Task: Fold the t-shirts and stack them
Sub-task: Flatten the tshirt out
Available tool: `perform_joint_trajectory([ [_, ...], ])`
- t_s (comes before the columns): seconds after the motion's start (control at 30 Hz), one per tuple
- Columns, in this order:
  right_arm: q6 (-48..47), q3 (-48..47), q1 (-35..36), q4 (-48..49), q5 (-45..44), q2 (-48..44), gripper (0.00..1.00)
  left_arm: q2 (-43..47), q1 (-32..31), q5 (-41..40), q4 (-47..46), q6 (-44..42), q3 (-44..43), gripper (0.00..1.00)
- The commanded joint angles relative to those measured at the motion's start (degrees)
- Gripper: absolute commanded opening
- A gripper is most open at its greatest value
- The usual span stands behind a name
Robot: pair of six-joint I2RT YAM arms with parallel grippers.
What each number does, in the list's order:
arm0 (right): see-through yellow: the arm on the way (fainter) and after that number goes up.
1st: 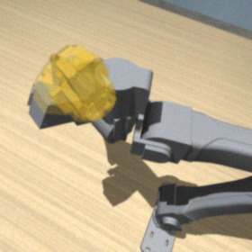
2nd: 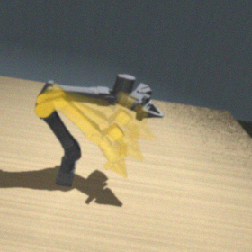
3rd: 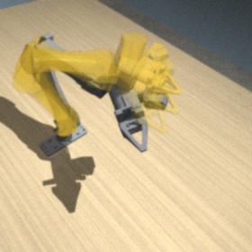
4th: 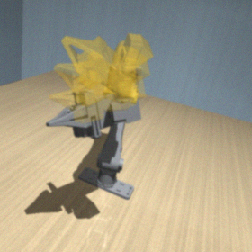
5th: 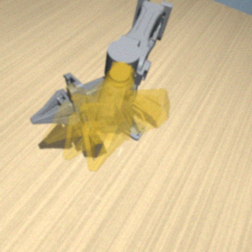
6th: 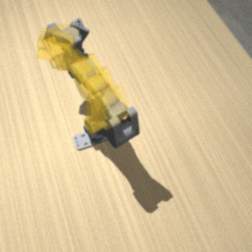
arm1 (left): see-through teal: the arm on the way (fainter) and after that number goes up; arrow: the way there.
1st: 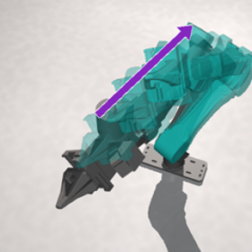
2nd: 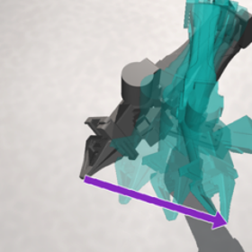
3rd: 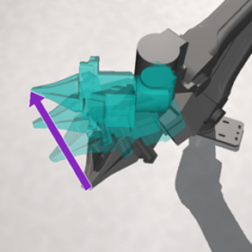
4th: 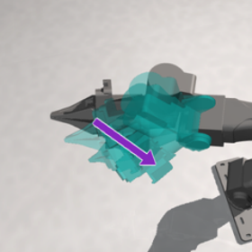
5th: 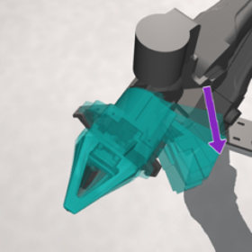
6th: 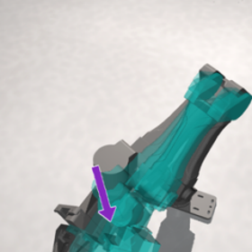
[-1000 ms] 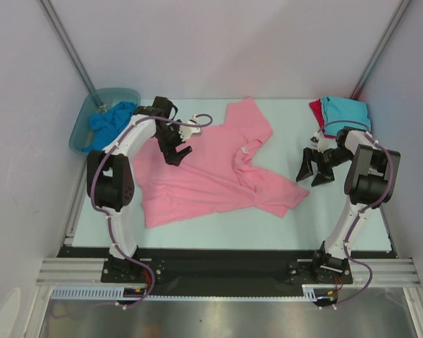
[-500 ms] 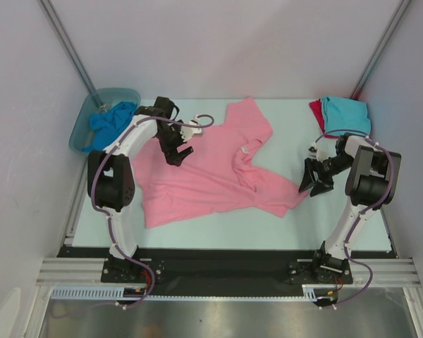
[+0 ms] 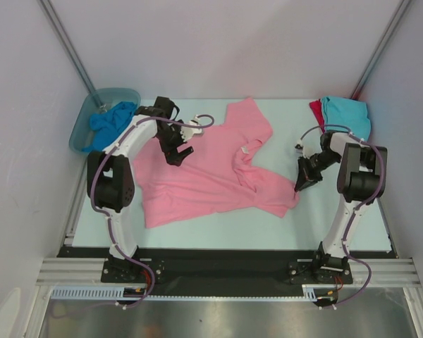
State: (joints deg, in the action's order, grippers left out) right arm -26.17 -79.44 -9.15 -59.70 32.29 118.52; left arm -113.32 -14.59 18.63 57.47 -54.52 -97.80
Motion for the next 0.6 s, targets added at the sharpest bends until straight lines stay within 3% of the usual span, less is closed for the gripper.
perform_joint_trajectory([
  [0.0, -0.37, -1.68, 2.63, 2.92, -3.72, -3.54, 0.0, 4.42, -0.53, 1.06, -0.43, -0.67, 0.85, 1.0],
  [0.27, -7.31, -5.19, 16.17, 0.73, -7.42, -16.12, 0.0, 6.18, -0.62, -0.88, -0.34, -2.51, 3.84, 1.0],
  [0.57, -11.79, -17.05, 31.8, -9.01, -0.05, -15.0, 0.0, 6.36, -0.88, -3.34, 0.62, -4.63, 4.2, 1.0],
])
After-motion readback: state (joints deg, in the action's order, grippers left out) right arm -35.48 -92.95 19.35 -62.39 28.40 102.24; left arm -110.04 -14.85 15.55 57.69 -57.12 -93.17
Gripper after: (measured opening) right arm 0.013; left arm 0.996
